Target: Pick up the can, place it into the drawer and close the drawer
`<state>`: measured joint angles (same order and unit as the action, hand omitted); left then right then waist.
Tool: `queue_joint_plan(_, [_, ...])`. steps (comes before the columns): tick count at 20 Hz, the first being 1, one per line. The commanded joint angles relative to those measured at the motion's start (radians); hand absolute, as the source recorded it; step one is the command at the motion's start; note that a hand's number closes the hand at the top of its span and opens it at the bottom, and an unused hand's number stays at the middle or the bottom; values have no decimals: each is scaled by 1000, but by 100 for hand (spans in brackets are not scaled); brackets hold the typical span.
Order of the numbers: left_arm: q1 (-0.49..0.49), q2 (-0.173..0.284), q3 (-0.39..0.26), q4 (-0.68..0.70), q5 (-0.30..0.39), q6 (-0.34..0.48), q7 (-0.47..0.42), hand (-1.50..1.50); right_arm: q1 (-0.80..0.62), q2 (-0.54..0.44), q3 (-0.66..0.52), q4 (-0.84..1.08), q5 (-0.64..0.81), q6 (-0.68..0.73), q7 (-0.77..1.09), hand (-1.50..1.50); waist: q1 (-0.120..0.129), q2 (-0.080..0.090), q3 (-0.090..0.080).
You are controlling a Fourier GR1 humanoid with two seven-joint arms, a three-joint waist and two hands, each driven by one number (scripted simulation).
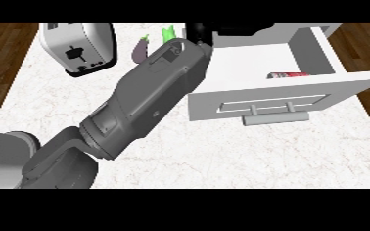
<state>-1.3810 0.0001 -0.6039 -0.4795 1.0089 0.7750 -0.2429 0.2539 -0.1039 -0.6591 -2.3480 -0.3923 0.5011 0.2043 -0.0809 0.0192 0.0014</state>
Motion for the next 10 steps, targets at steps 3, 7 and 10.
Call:
queue_joint_plan(3, [-38, 0, 0, -12, 29, 13, -27, -150, -62, 0, 60, -90, 224, 14, -73, -150, 23, -1, 0])
queue_joint_plan(7, [-59, 0, 17, 14, 31, 3, -68, -150, -101, 33, 157, -82, 430, 18, -140, -150, 40, 2, 0])
queue_joint_plan(10, [-72, 0, 29, 24, 30, -11, -24, -150, -148, 6, 219, -44, 576, 7, -166, -150, 71, -7, 0])
